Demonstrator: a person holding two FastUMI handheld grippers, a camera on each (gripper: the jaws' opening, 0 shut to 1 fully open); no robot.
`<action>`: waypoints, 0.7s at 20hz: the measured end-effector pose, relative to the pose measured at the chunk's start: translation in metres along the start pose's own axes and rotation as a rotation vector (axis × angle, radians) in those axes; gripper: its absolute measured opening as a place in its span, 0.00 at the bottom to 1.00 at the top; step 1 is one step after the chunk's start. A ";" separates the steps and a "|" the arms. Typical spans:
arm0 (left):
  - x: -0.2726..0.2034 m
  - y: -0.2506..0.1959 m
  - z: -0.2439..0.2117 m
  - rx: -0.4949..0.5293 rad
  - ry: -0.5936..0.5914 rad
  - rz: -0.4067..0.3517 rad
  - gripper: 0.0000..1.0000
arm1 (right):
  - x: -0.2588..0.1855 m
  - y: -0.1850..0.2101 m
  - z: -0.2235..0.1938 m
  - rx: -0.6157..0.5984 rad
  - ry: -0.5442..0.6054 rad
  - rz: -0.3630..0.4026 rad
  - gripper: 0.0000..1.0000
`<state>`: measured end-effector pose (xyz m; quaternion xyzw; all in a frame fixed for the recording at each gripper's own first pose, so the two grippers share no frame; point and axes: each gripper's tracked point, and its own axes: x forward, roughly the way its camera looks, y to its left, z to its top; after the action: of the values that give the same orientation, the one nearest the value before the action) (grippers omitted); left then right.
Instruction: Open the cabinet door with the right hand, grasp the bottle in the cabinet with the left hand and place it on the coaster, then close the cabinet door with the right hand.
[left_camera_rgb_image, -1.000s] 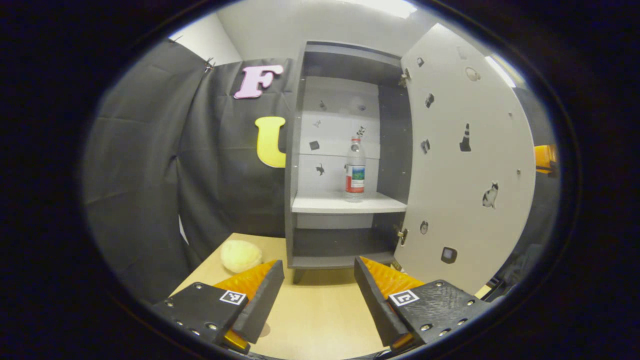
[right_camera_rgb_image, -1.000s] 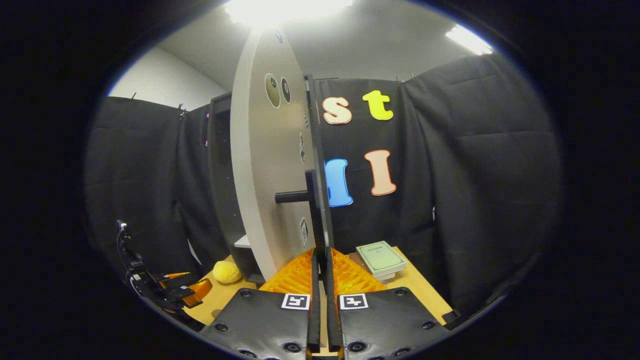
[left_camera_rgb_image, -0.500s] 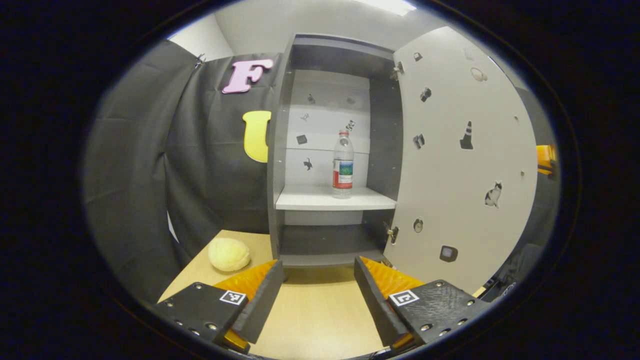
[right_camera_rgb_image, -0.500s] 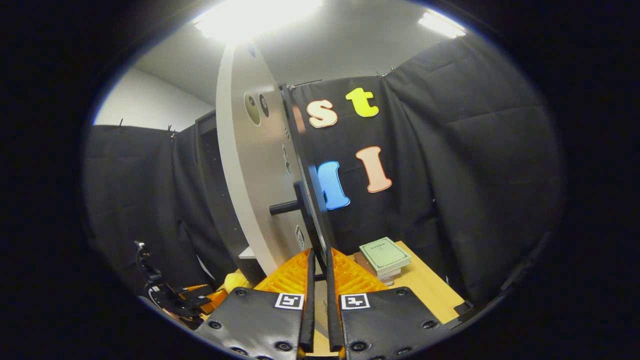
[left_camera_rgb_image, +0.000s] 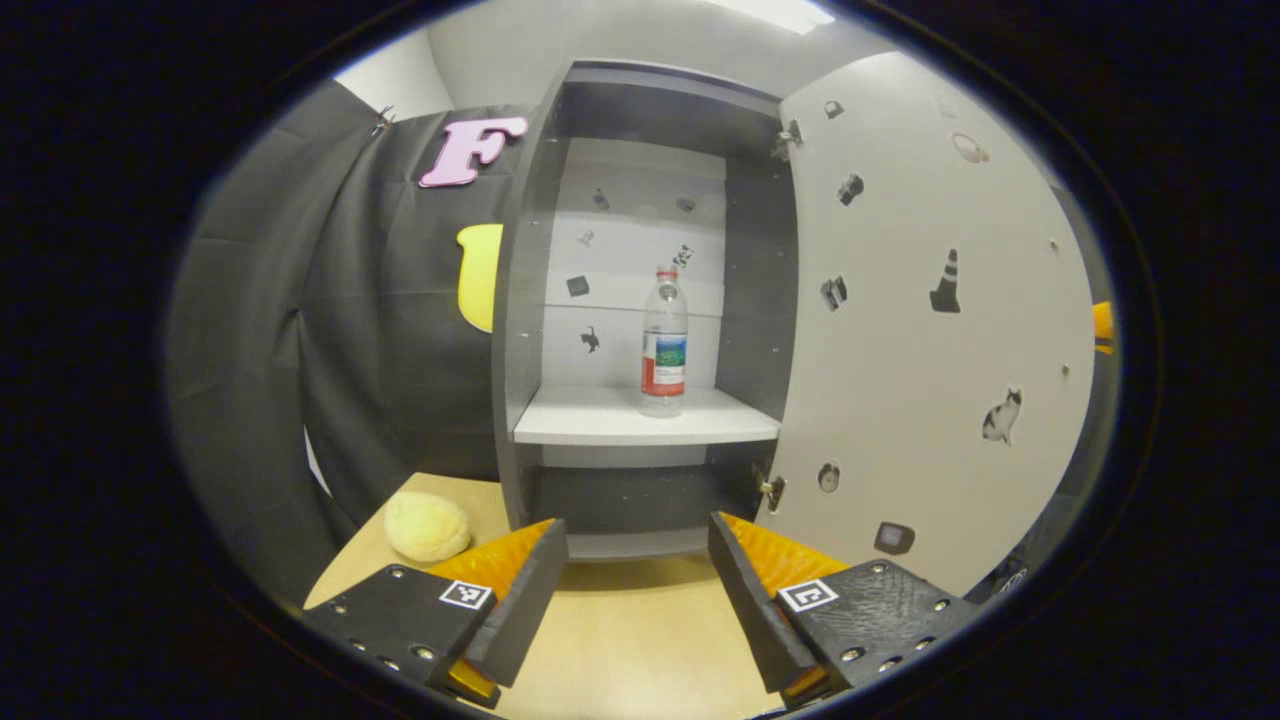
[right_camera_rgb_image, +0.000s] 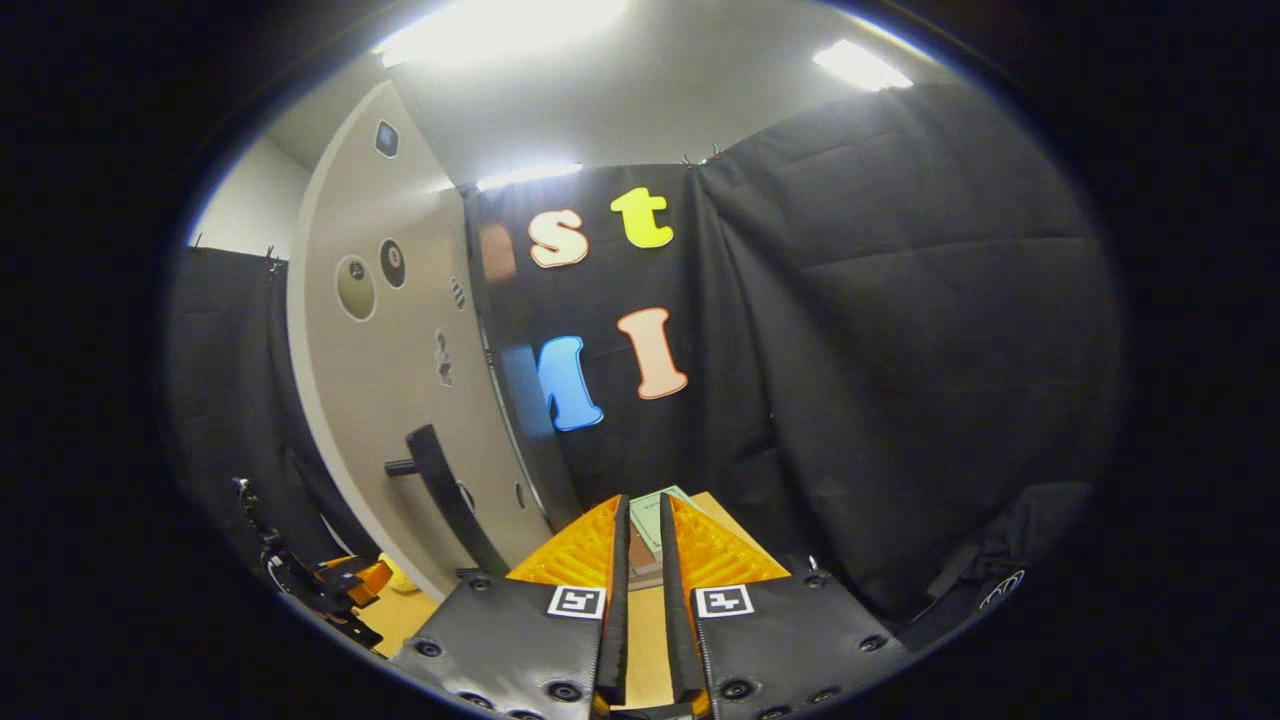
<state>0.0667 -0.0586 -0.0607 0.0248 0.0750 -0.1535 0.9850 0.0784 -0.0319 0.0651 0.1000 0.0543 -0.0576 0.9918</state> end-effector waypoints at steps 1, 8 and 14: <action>0.005 -0.002 0.008 -0.008 -0.015 -0.011 0.85 | 0.005 -0.003 0.002 -0.008 0.000 -0.012 0.22; 0.052 0.002 0.080 -0.023 -0.135 0.028 0.84 | 0.087 -0.009 -0.020 0.011 0.087 0.021 0.96; 0.119 -0.007 0.137 0.029 -0.201 0.043 0.85 | 0.149 -0.029 -0.030 0.083 0.101 0.023 0.97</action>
<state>0.1958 -0.1103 0.0555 0.0253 -0.0268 -0.1351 0.9901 0.2191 -0.0689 0.0123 0.1446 0.1006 -0.0432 0.9834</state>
